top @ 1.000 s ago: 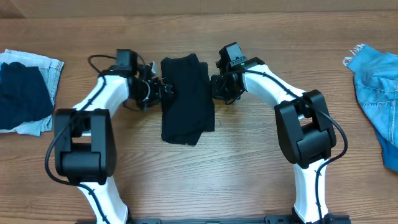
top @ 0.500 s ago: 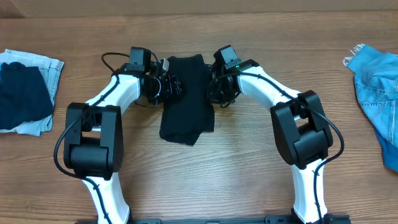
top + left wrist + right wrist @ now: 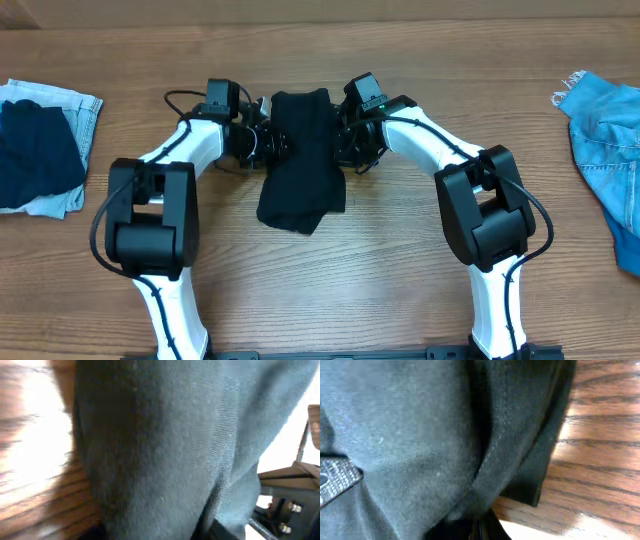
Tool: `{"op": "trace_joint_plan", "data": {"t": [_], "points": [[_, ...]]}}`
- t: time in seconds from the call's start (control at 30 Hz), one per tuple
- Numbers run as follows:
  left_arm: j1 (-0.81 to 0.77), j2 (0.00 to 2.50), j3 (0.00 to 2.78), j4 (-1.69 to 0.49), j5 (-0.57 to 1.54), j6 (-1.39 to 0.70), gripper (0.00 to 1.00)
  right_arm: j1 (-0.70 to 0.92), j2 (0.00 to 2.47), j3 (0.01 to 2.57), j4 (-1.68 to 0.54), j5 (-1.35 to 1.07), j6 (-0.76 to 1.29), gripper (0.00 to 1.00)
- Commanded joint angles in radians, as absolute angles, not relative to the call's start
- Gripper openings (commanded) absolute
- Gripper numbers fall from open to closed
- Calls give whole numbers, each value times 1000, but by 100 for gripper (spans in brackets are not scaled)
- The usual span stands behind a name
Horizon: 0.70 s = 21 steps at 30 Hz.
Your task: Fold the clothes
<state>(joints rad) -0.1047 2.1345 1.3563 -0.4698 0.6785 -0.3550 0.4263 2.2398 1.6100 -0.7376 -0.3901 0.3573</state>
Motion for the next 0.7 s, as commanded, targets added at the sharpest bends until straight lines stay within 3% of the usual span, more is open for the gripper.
{"op": "trace_joint_plan", "data": {"t": [0.0,0.07,0.3,0.37,0.67], "points": [[-110,2180,1338,-463,681,-328,26,430,2270,1615,-763,-370,325,4],[-97,2178,1338,-463,690,-326,16,419,2257,1620,-794,-316,307,4],[-34,2103,1339,-487,715,-317,10,379,2165,1621,-855,-198,307,4],[-20,2048,1339,-495,715,-318,4,364,2135,1621,-869,-199,316,4],[1,1806,1339,-517,560,-512,4,329,2075,1621,-943,-202,345,4]]}}
